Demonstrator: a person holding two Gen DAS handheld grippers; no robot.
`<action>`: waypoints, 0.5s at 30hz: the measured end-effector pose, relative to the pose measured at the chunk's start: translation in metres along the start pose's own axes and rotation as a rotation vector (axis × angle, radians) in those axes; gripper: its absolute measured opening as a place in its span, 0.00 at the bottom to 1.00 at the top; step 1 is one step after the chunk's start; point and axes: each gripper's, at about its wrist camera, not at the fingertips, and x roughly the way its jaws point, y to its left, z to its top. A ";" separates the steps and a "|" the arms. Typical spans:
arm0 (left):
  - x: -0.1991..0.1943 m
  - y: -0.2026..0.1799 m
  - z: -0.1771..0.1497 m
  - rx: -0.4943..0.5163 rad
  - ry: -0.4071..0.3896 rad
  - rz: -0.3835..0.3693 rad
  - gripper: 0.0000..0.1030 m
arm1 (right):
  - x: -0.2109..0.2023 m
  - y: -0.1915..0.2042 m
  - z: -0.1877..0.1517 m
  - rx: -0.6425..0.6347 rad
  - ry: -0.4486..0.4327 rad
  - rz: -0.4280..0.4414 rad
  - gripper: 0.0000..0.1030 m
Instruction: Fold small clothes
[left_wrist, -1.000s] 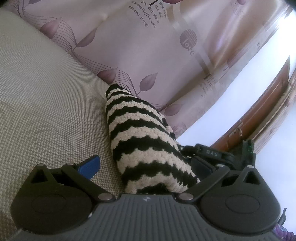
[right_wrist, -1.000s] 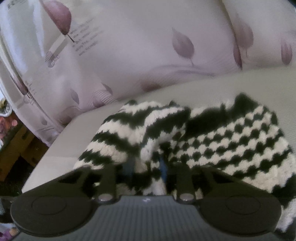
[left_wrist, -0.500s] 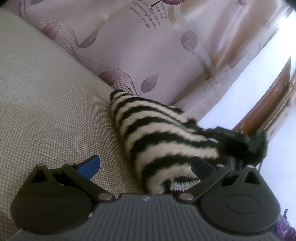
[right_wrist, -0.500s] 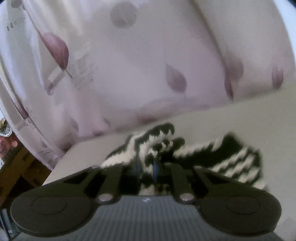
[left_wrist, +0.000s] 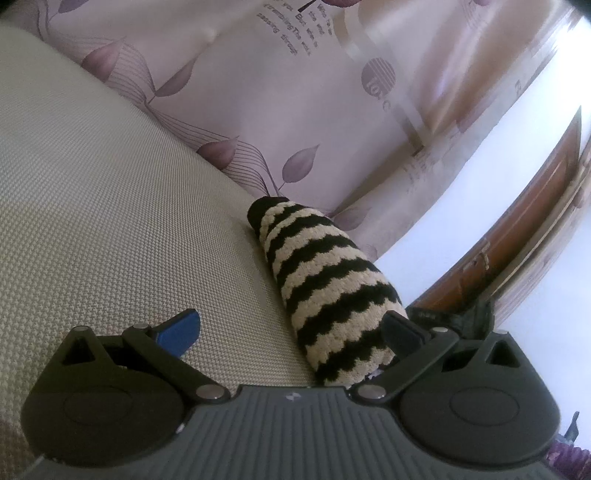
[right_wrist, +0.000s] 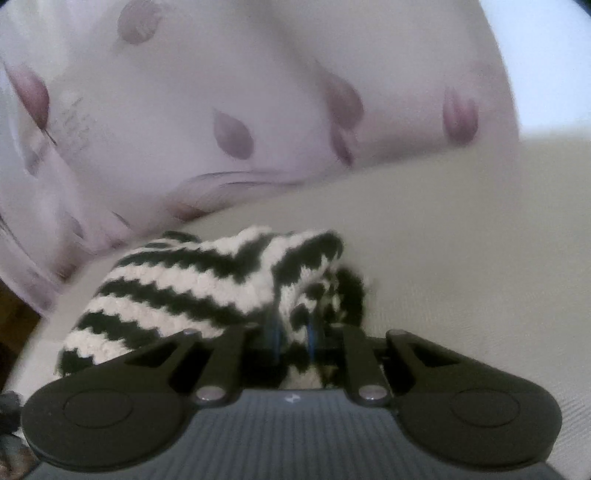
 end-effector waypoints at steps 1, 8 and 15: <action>0.000 0.000 0.001 0.006 0.005 0.002 1.00 | 0.000 -0.005 -0.003 0.033 -0.007 0.033 0.16; -0.007 -0.026 0.011 0.035 -0.057 0.027 0.99 | -0.039 0.008 -0.002 -0.016 -0.156 -0.062 0.27; 0.029 -0.102 0.028 0.208 -0.098 0.087 0.85 | -0.058 0.072 -0.011 -0.255 -0.144 0.079 0.27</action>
